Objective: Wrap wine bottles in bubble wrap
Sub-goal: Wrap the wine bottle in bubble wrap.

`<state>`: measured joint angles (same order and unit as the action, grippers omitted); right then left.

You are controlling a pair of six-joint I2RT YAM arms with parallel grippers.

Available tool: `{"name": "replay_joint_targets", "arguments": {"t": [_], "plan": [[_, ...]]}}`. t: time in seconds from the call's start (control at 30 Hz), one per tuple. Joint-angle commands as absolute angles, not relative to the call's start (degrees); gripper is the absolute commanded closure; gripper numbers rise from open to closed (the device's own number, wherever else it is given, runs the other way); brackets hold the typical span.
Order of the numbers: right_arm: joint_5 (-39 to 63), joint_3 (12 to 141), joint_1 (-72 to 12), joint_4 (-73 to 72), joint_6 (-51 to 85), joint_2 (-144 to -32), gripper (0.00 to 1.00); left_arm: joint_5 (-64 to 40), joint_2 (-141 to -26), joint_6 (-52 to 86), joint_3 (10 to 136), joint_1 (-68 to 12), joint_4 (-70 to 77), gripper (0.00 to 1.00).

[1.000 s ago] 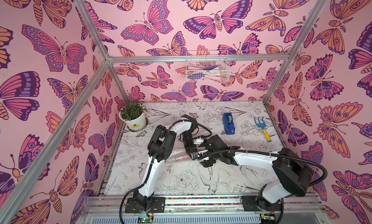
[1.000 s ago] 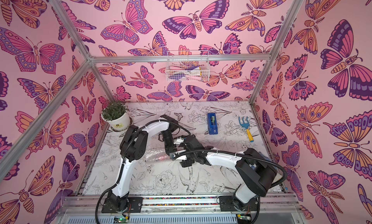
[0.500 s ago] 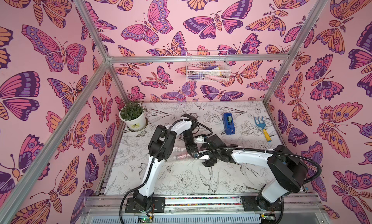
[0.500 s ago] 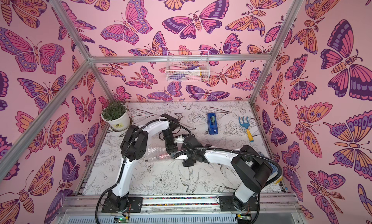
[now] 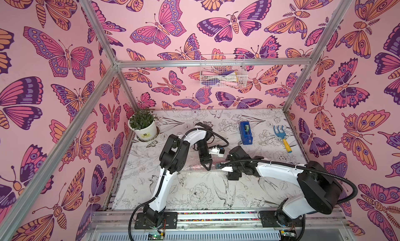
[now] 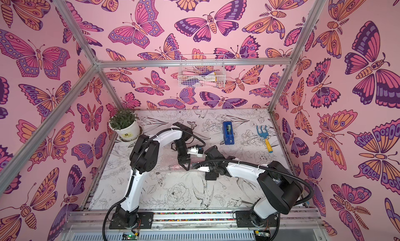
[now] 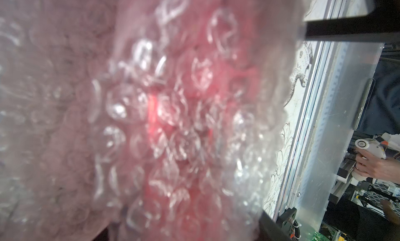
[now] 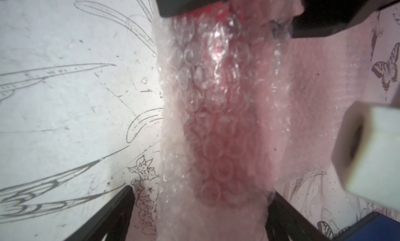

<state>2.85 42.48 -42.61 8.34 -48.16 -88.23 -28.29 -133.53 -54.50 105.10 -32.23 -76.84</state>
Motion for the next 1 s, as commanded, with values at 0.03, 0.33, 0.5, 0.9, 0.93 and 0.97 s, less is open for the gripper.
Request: {"name": "replay_joint_targets", "arguments": {"t": [0.03, 0.33, 0.5, 0.9, 0.93, 0.97], "plan": [[3.3, 43.9, -42.8, 7.1, -47.7, -91.3, 0.09, -24.0, -137.8, -55.7, 104.1, -32.0, -73.7, 0.35], [2.9, 46.1, -43.5, 6.3, -49.3, -94.0, 0.12, -24.4, -138.0, -55.5, 104.8, -31.9, -73.7, 0.37], [2.1, 47.2, -44.1, 9.9, -50.3, -96.5, 0.27, -26.4, -136.9, -55.3, 106.1, -31.4, -73.6, 0.36], [1.8, 48.8, -44.0, 14.7, -50.8, -99.2, 0.63, -28.4, -120.3, -51.3, 104.0, -25.4, -60.8, 0.00], [2.1, 49.0, -43.9, 15.3, -51.0, -99.4, 0.66, -28.1, -118.4, -50.6, 103.0, -24.6, -59.0, 0.00], [2.4, 49.2, -43.8, 16.0, -51.1, -99.4, 0.69, -27.4, -116.2, -49.8, 101.5, -23.5, -56.6, 0.00]]}}
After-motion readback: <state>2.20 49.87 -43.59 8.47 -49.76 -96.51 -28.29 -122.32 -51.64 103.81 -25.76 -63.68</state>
